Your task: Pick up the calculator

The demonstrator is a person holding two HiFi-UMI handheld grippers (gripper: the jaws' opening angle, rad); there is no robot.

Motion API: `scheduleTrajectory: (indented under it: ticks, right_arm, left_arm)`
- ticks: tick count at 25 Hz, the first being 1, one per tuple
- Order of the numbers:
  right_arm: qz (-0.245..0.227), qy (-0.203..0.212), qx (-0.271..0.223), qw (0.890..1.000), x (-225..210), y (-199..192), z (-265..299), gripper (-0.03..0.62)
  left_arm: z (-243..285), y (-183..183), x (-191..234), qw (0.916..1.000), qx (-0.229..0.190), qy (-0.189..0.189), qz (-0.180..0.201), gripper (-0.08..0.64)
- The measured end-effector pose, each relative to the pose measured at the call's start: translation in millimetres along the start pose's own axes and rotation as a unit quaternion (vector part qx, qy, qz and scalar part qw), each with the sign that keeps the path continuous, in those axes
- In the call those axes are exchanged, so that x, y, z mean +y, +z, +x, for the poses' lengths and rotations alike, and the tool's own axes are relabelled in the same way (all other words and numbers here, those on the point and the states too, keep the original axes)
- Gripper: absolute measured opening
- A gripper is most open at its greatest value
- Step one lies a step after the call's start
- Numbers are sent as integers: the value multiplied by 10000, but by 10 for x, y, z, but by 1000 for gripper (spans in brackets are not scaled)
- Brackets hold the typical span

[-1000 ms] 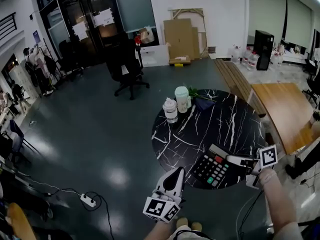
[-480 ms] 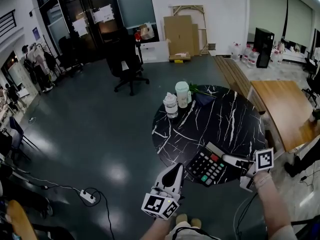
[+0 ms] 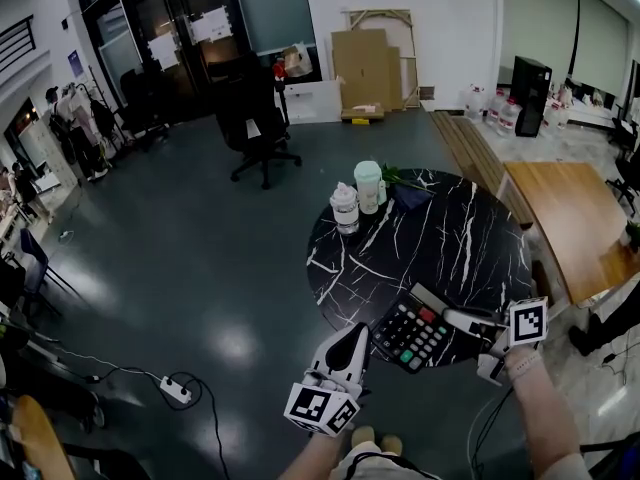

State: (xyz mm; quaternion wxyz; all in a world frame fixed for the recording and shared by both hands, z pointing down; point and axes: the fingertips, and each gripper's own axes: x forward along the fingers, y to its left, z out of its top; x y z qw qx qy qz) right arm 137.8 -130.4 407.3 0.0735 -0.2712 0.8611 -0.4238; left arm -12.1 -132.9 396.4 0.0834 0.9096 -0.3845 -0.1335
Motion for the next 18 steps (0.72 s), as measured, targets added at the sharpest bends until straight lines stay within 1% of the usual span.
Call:
scheduleTrajectory:
  ticks: [3, 7, 11, 18]
  right_arm:
    - [68, -14, -47, 10000, 2, -25, -18, 54]
    - [39, 18, -95, 9999, 25, -39, -32, 54]
    - [201, -16, -177, 9996, -33, -80, -64, 54]
    - [211, 31, -181, 9996, -34, -114, -35, 54]
  left_arm:
    - [-28, 2, 13, 10000, -4, 52, -24, 8]
    - [-52, -12, 11, 10000, -17, 76, -59, 8]
    - [-95, -73, -8, 9999, 33, 66, -85, 8]
    - [-168, -66, 66, 9996, 26, 251, -105, 8]
